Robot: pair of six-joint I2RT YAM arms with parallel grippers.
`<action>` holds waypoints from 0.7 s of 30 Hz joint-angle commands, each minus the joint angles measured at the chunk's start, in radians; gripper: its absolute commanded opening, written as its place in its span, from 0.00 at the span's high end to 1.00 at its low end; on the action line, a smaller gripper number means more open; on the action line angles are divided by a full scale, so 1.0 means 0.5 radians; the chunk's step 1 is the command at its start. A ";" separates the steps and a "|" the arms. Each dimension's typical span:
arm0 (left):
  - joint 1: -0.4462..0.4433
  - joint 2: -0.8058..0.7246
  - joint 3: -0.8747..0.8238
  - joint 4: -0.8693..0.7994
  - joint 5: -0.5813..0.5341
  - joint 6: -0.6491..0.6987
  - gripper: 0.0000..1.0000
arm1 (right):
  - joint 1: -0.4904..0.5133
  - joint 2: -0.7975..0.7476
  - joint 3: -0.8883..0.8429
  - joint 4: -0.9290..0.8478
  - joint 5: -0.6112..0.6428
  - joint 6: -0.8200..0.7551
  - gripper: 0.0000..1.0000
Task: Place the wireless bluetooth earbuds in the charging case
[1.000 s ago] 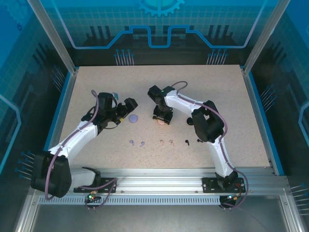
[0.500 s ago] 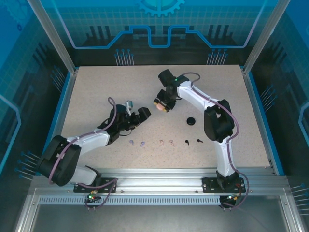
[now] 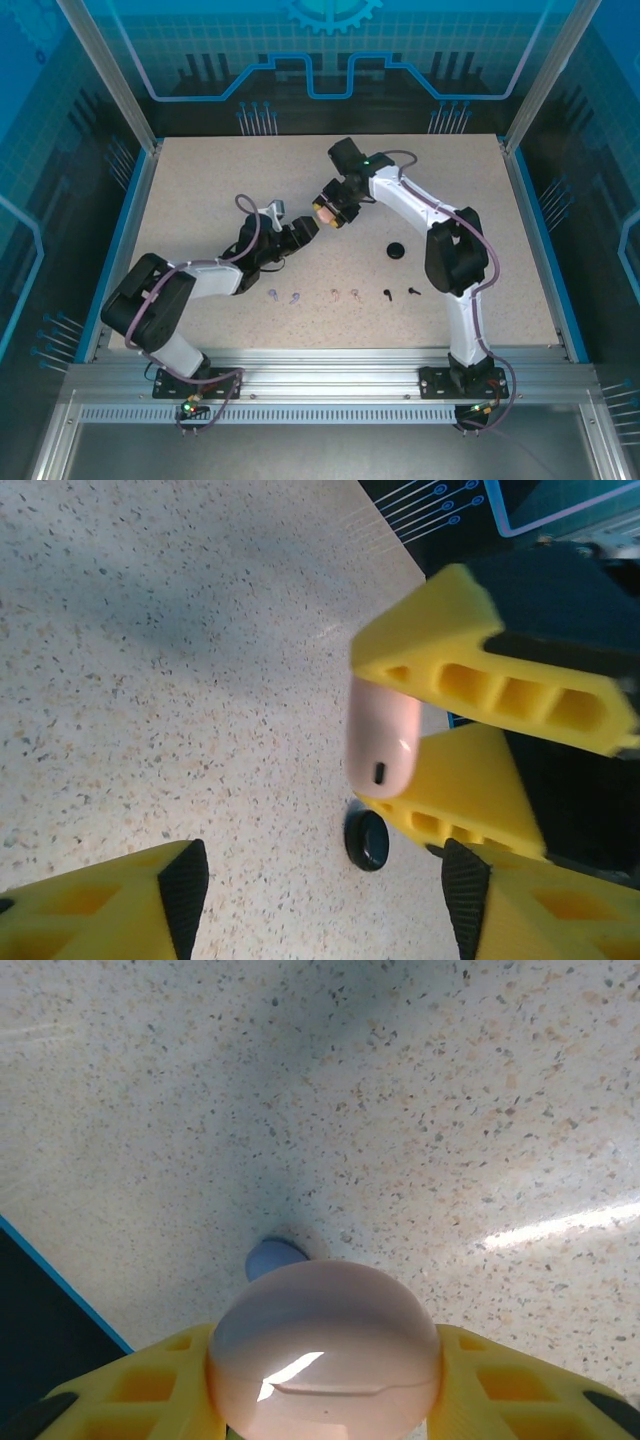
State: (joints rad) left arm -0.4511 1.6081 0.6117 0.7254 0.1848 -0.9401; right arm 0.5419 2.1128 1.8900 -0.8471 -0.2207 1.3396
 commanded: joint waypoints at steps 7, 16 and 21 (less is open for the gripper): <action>-0.044 0.141 0.181 0.184 -0.072 0.025 0.44 | 0.029 -0.157 -0.034 -0.057 0.000 0.035 0.69; -0.059 0.221 0.255 0.216 -0.099 0.010 0.50 | 0.040 -0.168 -0.039 -0.067 0.000 0.024 0.69; -0.058 0.255 0.286 0.222 -0.103 0.006 0.55 | 0.042 -0.176 -0.043 -0.067 0.005 0.022 0.69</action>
State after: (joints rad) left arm -0.4763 1.7115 0.7219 0.8074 0.1619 -0.9428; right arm 0.5499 2.0701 1.8790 -0.8516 -0.2104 1.3441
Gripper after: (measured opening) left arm 0.449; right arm 0.448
